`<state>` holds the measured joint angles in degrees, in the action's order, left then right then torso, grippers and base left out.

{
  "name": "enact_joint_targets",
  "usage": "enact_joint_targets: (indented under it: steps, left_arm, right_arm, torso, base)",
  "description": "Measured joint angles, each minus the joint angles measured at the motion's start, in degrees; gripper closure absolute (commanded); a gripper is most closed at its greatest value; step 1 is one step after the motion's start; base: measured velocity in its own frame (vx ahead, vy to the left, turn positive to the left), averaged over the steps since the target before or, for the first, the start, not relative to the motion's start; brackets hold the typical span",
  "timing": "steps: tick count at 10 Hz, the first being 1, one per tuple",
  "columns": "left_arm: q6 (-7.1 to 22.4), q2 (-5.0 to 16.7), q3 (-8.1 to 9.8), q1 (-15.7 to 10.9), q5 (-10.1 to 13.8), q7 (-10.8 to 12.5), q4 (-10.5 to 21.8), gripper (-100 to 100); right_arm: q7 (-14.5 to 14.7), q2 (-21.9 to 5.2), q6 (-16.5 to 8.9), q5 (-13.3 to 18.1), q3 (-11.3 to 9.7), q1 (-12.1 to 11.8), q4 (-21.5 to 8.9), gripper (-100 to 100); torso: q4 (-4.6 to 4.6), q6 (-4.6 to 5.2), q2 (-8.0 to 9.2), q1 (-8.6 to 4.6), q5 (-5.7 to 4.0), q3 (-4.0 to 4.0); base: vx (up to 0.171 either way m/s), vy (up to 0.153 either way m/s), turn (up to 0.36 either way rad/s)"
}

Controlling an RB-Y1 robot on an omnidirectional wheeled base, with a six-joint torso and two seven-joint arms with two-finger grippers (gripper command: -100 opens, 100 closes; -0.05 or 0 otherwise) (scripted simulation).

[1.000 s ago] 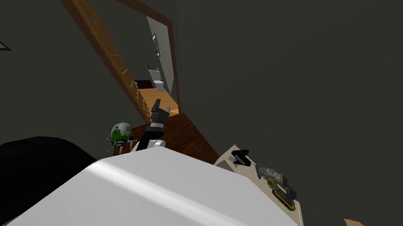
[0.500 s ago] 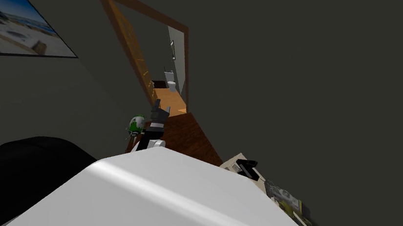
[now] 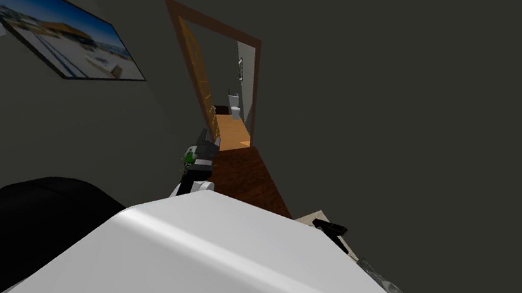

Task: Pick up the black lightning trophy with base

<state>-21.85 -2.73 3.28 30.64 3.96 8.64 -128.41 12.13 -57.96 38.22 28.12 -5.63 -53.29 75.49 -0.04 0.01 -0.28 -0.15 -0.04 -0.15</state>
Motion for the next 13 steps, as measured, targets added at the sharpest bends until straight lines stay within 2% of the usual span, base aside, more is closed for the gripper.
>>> enact_joint_targets:
  steps: [3,5,7,8,10,12,13]
  left_arm:
    - [0.00,0.00,0.01,0.01,0.00,0.00,0.00,0]
    - [0.00,0.00,0.00,0.00,0.00,0.00,0.00,0]
    - [0.00,0.00,0.00,0.01,0.00,0.00,0.00,0]
    - [0.00,0.00,0.00,0.01,0.00,0.00,0.00,0]
    - [0.00,-0.01,0.00,0.02,0.00,0.00,0.00,0]
    - [0.00,-0.01,-0.01,0.02,0.00,0.00,0.00,0]
    - [0.00,-0.01,0.00,0.03,0.00,0.00,0.00,0]
  right_arm:
    - [1.26,-2.64,0.70,0.55,-0.37,0.08,-4.48,-100]
    - [2.36,-5.38,0.27,1.00,-0.54,-1.47,-6.40,-100]
    - [3.83,-6.29,1.02,1.53,-1.25,-0.79,-10.01,-100]
    - [4.28,-7.81,0.53,1.54,-1.15,-2.04,-9.84,-100]
    - [6.03,-9.68,1.64,1.62,-1.34,-2.20,-13.27,-100]
    - [7.10,-11.74,1.83,1.43,-1.45,-2.85,-14.00,-100]
    - [7.77,-12.57,2.12,1.22,-1.44,-2.92,-14.42,-100]
  torso:
    - [0.01,0.09,0.02,0.06,0.00,0.01]
    - [0.00,0.02,-0.02,0.14,0.03,-0.01]
    - [0.00,0.04,-0.01,0.20,0.03,0.00]
    - [-0.01,0.04,-0.04,0.28,0.06,-0.02]
    - [-0.04,0.06,-0.19,0.42,0.08,-0.11]
    - [-0.07,0.01,-0.36,0.61,0.12,-0.20]
    - [-0.10,0.06,-0.46,0.64,0.13,-0.26]
  base:
    - [0.000,0.008,0.196]
    - [0.005,0.026,0.271]
    - [0.008,0.054,0.288]
    - [0.031,0.091,0.326]
    - [0.059,0.111,0.250]
    - [0.116,0.146,0.343]
    - [0.060,0.059,0.043]
